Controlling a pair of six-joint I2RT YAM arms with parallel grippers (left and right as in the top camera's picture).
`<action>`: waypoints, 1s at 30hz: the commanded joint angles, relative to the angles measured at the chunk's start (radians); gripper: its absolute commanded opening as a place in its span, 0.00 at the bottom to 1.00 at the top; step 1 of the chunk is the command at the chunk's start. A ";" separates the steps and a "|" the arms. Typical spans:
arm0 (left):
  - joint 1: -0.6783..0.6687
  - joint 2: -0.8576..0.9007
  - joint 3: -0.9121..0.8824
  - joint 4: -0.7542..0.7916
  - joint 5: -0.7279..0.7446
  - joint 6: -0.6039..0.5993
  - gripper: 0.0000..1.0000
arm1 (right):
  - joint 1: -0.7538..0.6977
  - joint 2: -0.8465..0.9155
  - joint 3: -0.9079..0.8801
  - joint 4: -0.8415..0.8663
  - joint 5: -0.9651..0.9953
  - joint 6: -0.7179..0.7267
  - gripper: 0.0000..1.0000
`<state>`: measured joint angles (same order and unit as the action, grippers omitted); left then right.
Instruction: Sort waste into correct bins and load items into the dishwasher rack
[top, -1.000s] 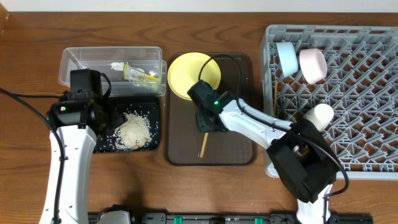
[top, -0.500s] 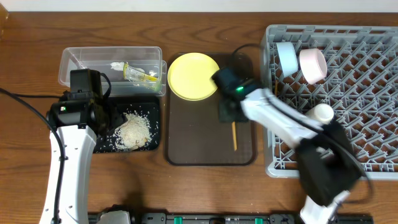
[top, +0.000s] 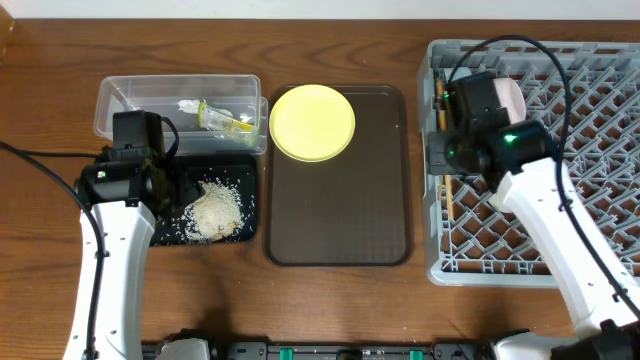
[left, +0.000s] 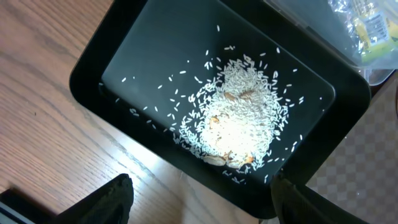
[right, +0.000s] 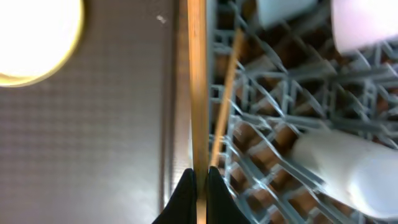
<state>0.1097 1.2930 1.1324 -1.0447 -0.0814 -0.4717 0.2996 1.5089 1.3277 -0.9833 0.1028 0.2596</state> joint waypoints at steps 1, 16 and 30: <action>0.004 -0.002 0.004 0.001 -0.005 -0.002 0.74 | -0.042 0.036 -0.009 -0.011 0.005 -0.048 0.01; 0.001 -0.002 0.004 0.020 0.048 -0.001 0.79 | -0.064 0.192 -0.024 0.035 -0.001 -0.036 0.27; -0.192 0.024 0.005 0.235 0.158 0.173 0.81 | -0.144 -0.090 -0.023 0.040 0.000 -0.029 0.35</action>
<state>-0.0303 1.2957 1.1324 -0.8368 0.0517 -0.3569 0.1905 1.4929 1.3048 -0.9451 0.1013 0.2279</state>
